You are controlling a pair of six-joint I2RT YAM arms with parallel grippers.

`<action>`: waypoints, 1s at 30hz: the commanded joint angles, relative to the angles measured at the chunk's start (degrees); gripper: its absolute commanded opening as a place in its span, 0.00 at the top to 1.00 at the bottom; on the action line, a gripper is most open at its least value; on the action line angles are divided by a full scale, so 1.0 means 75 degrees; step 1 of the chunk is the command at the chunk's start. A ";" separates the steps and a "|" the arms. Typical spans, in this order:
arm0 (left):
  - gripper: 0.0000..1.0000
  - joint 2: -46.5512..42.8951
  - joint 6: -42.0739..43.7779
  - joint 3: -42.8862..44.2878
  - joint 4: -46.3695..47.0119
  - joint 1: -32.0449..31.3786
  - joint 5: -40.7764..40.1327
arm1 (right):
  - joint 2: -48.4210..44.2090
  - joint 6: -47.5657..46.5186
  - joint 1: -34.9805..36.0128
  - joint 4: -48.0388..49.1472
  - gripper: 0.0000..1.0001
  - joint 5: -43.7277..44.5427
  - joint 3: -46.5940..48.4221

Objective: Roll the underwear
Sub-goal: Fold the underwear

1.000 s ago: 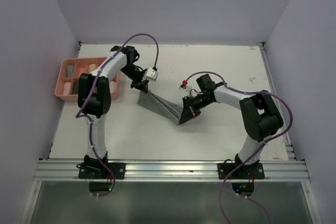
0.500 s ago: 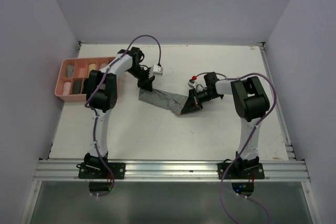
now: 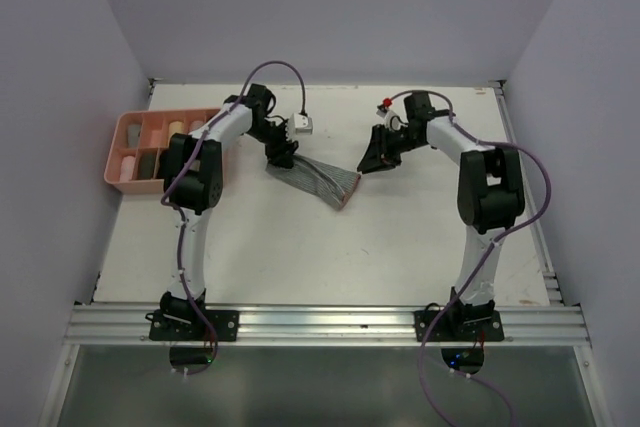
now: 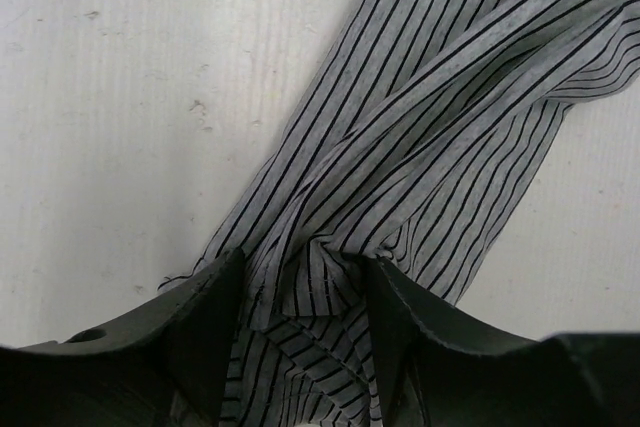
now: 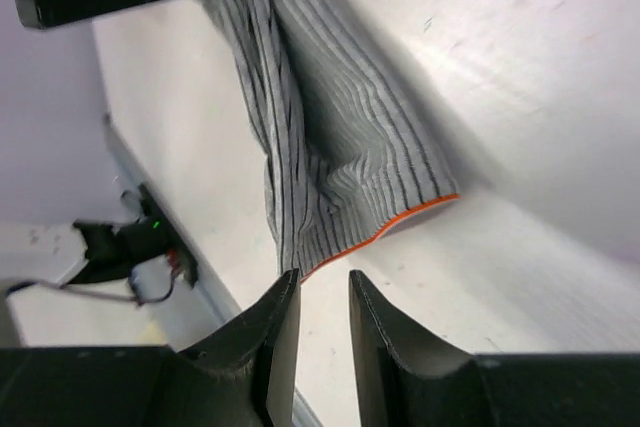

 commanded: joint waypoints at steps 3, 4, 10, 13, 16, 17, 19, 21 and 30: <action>0.44 -0.0291 -0.0844 0.0131 0.0733 -0.0003 -0.0511 | -0.0540 0.0203 -0.0076 -0.0066 0.69 0.1963 0.0746; 0.43 -0.0291 -0.0984 0.0143 0.0826 -0.0003 -0.0534 | -0.0400 0.0146 -0.0041 -0.0054 0.71 0.1859 0.0864; 0.17 -0.0607 -0.1546 -0.0173 0.1493 -0.0003 -0.0710 | 0.0620 -0.0042 0.0392 0.0366 0.70 0.2292 0.1298; 0.00 -0.0735 -0.1840 -0.0174 0.1682 -0.0003 -0.0921 | 0.0960 -0.0159 0.0650 0.0357 0.69 0.2491 0.1275; 0.00 -0.1063 -0.2318 -0.0255 0.2102 0.0056 -0.1003 | 0.1066 -0.0300 0.0966 0.0356 0.70 0.2841 0.0994; 0.00 -0.1180 -0.2472 -0.0337 0.2232 0.0079 -0.1026 | 0.1066 -0.0347 0.1014 0.0333 0.71 0.2854 0.0901; 0.00 -0.1625 -0.2859 -0.0582 0.2665 0.0172 -0.1073 | 0.0939 -0.0289 0.1131 0.0450 0.73 0.3029 0.0421; 0.00 -0.2220 -0.3163 -0.0829 0.3144 0.0255 -0.1143 | 0.0786 -0.0195 0.1236 0.0613 0.75 0.3124 -0.0162; 0.00 -0.4249 -0.5199 -0.2926 0.3945 0.0548 -0.2397 | -0.1004 0.1571 0.2615 0.2112 0.81 0.2387 -0.2929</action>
